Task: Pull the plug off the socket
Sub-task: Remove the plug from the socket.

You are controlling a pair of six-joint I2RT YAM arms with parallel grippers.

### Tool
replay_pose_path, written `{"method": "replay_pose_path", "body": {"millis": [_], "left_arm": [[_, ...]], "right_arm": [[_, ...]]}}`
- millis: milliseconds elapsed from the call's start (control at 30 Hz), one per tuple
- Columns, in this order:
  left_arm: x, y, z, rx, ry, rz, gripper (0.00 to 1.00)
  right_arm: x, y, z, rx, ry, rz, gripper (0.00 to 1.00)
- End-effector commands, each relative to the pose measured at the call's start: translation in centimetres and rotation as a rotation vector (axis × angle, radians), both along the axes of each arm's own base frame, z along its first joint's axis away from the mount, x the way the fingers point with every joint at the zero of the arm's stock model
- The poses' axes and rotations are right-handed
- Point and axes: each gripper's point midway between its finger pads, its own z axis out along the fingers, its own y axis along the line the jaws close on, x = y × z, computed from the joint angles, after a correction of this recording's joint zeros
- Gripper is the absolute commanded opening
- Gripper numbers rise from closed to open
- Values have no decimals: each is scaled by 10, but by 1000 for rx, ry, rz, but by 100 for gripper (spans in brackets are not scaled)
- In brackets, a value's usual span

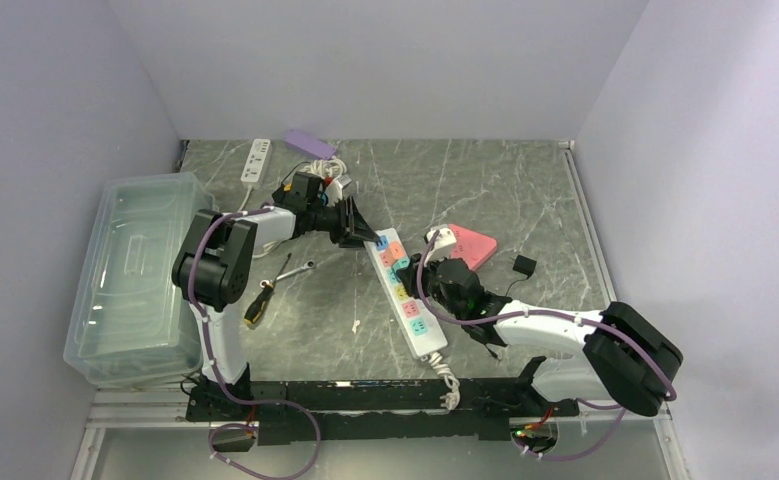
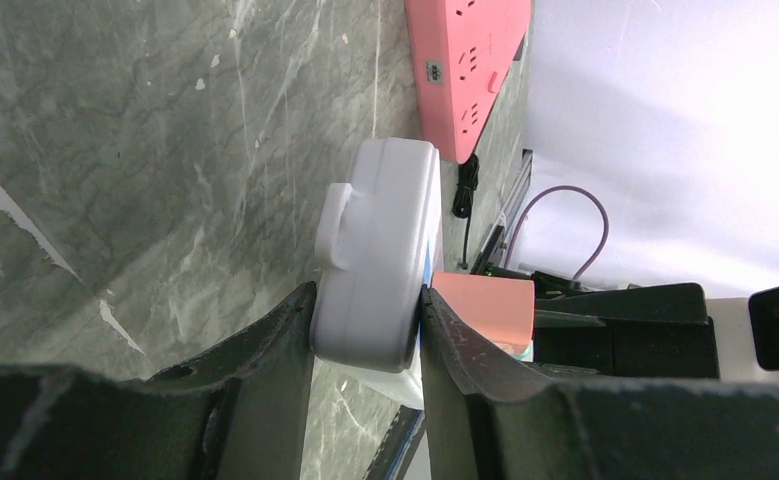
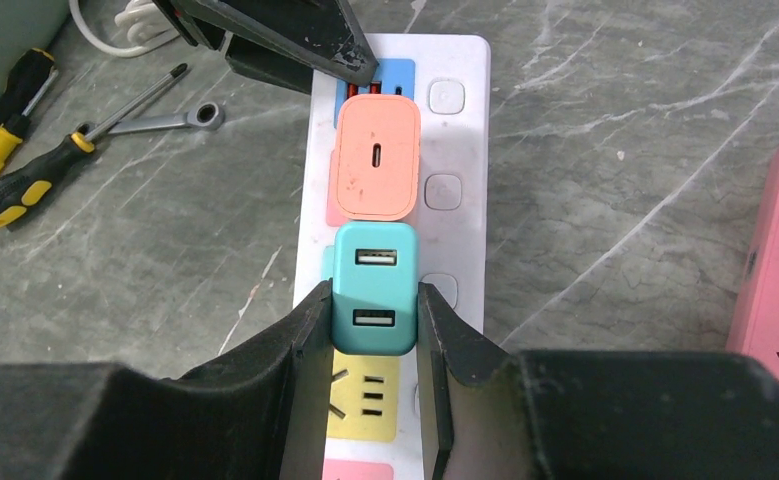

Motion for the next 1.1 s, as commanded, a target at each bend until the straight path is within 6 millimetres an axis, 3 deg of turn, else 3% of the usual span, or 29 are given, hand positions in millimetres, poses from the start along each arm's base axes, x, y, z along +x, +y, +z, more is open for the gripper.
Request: {"method": "replay_pose_path", "body": {"millis": [0, 100, 267, 533, 833, 1067], "left_arm": [[-7, -9, 10, -55, -11, -52, 13], [-6, -7, 11, -35, -25, -40, 0], [-4, -3, 9, 6, -44, -29, 0], [-4, -1, 3, 31, -21, -24, 0], [0, 6, 0, 95, -76, -20, 0], [2, 8, -1, 117, -113, -28, 0]], "right_arm": [[14, 14, 41, 115, -107, -8, 0], [16, 16, 38, 94, -106, -7, 0], [15, 18, 37, 64, -114, -15, 0], [-3, 41, 42, -115, -240, -5, 0], [-3, 39, 44, -42, -194, 7, 0], [12, 25, 41, 98, -82, 39, 0]]}}
